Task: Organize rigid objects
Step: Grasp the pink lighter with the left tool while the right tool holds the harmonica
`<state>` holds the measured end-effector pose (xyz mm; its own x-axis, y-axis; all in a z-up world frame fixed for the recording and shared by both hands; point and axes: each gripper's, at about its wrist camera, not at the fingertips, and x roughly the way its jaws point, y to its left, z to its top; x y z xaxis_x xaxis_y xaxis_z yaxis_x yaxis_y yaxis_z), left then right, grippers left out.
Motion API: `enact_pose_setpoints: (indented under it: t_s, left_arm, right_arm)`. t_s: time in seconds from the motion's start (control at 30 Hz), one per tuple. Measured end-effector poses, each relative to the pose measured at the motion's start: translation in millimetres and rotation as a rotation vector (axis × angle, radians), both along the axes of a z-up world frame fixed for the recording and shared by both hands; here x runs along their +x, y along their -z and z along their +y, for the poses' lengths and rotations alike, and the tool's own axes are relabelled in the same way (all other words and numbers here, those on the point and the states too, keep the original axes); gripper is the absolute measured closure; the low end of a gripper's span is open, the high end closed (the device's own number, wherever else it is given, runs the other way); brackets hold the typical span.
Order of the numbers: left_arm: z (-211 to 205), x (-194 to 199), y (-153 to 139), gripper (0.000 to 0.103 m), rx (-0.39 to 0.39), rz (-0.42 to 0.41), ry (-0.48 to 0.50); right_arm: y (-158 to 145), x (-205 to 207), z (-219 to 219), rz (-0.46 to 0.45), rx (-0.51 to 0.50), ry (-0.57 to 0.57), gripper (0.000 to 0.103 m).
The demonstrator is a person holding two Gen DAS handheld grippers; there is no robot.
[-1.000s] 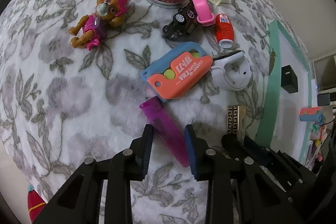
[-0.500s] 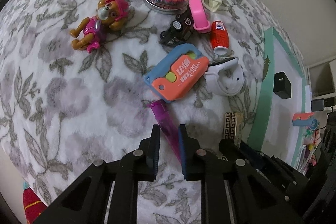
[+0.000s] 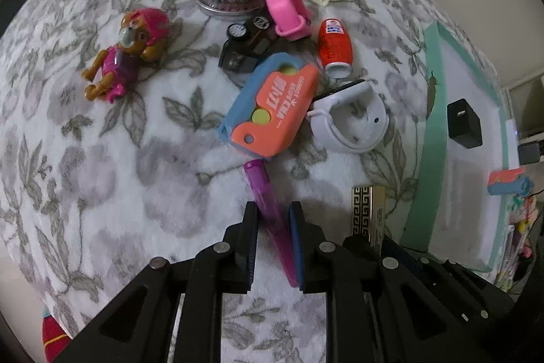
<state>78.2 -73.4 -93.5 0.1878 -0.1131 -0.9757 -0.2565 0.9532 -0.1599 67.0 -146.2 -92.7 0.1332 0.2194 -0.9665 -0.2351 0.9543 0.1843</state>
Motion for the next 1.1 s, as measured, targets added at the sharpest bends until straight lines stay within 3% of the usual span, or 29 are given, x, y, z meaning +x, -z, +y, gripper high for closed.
enact_pose_setpoints:
  t_s: [0.1,0.23,0.5,0.87,0.97,1.1]
  left_arm:
    - [-4.2,0.8,-1.1,0.084,0.015,0.001,0.014]
    - [2.0,0.2,-1.0,0.084,-0.027,-0.001,-0.015]
    - [23.8,-8.0,-12.2,0.091,-0.199,-0.045,-0.055]
    - [16.2,-8.3,-64.6,0.092,-0.23,-0.217,0.011]
    - [11.9,-6.6,-65.4,0.092,-0.183,-0.21,0.025]
    - [15.5,-2.4,-43.4,0.092,-0.168,-0.139,-0.007]
  right_arm:
    - [0.4,-0.3,-1.4,-0.001,0.007,0.001,0.086]
    - [0.1,-1.0,-1.6,-0.008,0.003,0.0,0.086]
    - [-17.0,-0.9,-6.6,-0.025,0.07,0.027,0.086]
    - [-59.5,6.2,-25.5,-0.116,0.1,0.08,0.086]
    - [-59.9,7.6,-29.4,-0.115,0.086,0.092,0.086]
    - [-51.5,9.3,-31.7,-0.088,0.061,0.092,0.086]
